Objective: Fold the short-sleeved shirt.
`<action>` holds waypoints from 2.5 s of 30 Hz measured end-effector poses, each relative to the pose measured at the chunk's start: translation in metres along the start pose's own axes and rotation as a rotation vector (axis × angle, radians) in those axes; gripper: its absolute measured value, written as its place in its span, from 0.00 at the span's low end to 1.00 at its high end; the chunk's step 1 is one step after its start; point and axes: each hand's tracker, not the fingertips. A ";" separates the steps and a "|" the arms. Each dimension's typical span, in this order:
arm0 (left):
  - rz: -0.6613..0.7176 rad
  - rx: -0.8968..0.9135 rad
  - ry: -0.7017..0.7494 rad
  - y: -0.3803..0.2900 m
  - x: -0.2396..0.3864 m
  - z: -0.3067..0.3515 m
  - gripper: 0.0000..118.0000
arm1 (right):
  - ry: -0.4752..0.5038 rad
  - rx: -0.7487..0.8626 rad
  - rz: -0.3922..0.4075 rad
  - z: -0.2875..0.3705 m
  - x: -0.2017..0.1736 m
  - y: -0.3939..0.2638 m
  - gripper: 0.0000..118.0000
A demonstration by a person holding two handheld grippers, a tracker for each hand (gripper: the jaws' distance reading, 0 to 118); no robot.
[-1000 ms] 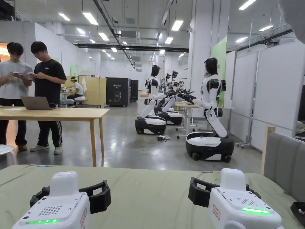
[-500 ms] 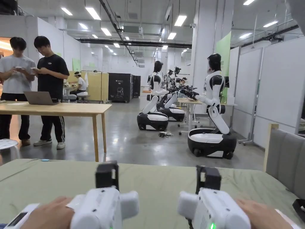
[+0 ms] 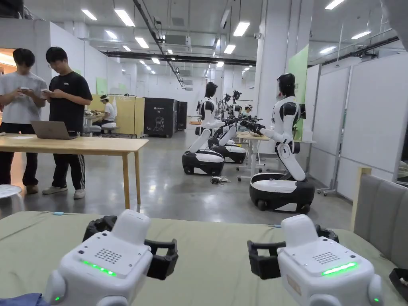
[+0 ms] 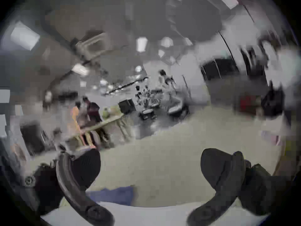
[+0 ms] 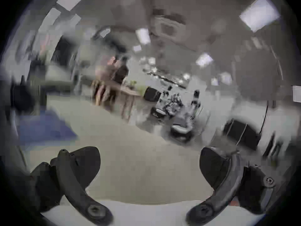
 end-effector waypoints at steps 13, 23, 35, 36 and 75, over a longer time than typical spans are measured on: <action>0.108 0.033 0.104 -0.013 0.008 0.014 1.00 | -0.089 0.036 -0.148 0.012 -0.013 -0.028 1.00; 0.107 0.025 0.095 -0.023 0.006 0.011 0.00 | -0.168 0.038 -0.018 0.010 -0.025 -0.040 0.00; 0.104 -0.053 0.277 -0.047 -0.073 0.051 0.00 | 0.048 0.026 0.010 -0.019 -0.114 -0.038 0.00; 0.104 -0.072 0.319 -0.053 -0.089 0.058 0.00 | 0.097 0.021 0.016 -0.025 -0.136 -0.039 0.00; 0.301 -0.718 0.172 -0.224 -0.217 -0.142 0.04 | 0.195 -0.320 0.034 -0.087 -0.177 -0.158 0.00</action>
